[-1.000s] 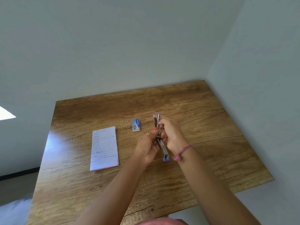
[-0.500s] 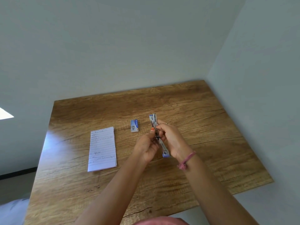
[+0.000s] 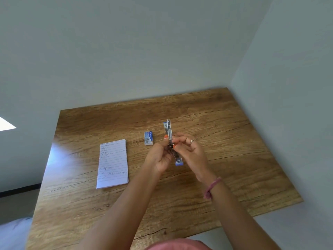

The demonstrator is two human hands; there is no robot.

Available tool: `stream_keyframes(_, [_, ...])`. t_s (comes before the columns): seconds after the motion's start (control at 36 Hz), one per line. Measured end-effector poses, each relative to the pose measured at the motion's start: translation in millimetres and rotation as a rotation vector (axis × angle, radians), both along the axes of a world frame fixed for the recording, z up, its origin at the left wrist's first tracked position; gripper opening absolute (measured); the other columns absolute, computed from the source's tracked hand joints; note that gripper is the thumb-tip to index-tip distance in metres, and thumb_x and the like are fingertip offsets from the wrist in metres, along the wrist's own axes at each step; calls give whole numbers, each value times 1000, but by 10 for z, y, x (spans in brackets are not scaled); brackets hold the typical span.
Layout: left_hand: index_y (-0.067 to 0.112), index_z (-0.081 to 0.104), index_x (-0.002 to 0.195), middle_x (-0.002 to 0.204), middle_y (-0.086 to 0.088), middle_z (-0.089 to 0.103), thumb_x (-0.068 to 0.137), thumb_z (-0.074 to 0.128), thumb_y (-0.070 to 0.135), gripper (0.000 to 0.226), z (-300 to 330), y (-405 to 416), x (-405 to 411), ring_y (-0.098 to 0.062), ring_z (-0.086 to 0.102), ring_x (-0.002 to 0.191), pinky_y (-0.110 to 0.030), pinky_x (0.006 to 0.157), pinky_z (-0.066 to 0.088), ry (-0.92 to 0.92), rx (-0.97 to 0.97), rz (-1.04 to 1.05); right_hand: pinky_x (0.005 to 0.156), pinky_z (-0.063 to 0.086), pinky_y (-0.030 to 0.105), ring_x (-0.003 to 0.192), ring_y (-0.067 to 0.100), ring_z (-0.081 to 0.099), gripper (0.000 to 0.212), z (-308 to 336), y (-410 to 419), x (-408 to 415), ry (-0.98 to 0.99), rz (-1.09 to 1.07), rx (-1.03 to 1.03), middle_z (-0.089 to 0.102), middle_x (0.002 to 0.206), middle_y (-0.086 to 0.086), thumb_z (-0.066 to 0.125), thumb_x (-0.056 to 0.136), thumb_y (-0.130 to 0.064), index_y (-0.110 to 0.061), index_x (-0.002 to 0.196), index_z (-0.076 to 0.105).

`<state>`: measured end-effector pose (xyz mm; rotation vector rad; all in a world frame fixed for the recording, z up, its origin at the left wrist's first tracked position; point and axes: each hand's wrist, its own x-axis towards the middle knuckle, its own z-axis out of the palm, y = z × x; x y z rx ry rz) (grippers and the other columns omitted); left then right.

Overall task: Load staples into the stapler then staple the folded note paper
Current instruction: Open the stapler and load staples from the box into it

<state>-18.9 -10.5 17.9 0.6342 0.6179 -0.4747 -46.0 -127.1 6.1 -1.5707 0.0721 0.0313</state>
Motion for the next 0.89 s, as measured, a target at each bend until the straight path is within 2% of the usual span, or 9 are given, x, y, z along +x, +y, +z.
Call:
stream_keyframes(0.11, [-5,60,113,87,-14,67,99,47,8,23,1,-3,8,-18,64,78,-35,88,53,-14,29,-35,88,53,29,114,6,57,27,-24,-121,-23,-151,22,-196,54,123,-20,67,86,-14,-40,92,72])
stream_keyframes(0.19, [-3,62,109,75,-11,69,100,47,10,21,-2,-23,20,-16,66,63,-27,61,60,-25,67,-50,91,52,29,115,7,57,25,-38,-185,-20,-138,43,-148,59,123,-10,65,88,-10,-31,96,75])
stream_keyframes(0.33, [0,63,103,63,-6,68,99,51,15,19,-80,29,69,-14,64,53,-23,54,57,-71,163,-97,94,50,37,110,20,65,23,-96,-193,6,130,-94,278,71,115,5,53,94,-6,-16,102,72])
stream_keyframes(0.42, [-2,65,103,70,-8,68,96,56,15,20,-163,83,109,-15,64,62,-26,61,56,-112,265,-123,92,53,34,108,23,66,21,-168,-198,76,297,-138,489,71,114,11,52,96,-8,-10,109,69])
stream_keyframes(0.5, [-4,66,104,77,-11,67,94,61,17,23,-231,138,156,-16,65,67,-26,63,56,-211,491,-193,95,52,34,110,25,66,26,-262,-177,122,426,-91,642,69,116,16,49,98,-15,-3,117,63])
stream_keyframes(0.58, [8,70,108,76,-1,73,94,61,23,22,-255,177,210,-5,68,61,-17,59,54,-472,1018,-388,86,54,29,106,23,68,27,-355,-144,169,477,-105,710,70,114,16,45,100,-16,-2,113,63])
stream_keyframes(0.67, [17,68,116,70,12,66,94,60,23,25,-229,172,252,-6,64,61,-20,63,51,-736,1363,-534,80,56,27,101,20,70,26,-412,-131,224,473,-134,733,72,108,13,45,101,-18,-2,110,64])
stream_keyframes(0.75, [17,65,123,65,22,51,95,57,21,29,-227,152,290,5,47,57,-9,56,37,-927,1518,-631,77,57,26,98,19,71,25,-440,-142,258,436,-146,673,74,102,10,46,100,-19,-5,105,66])
stream_keyframes(0.89, [8,63,125,93,-6,74,95,58,22,33,-209,180,363,-3,54,71,-5,68,35,-1119,1575,-665,83,56,25,102,18,69,23,-451,-168,287,361,-217,596,73,106,10,46,100,-16,-4,109,63])
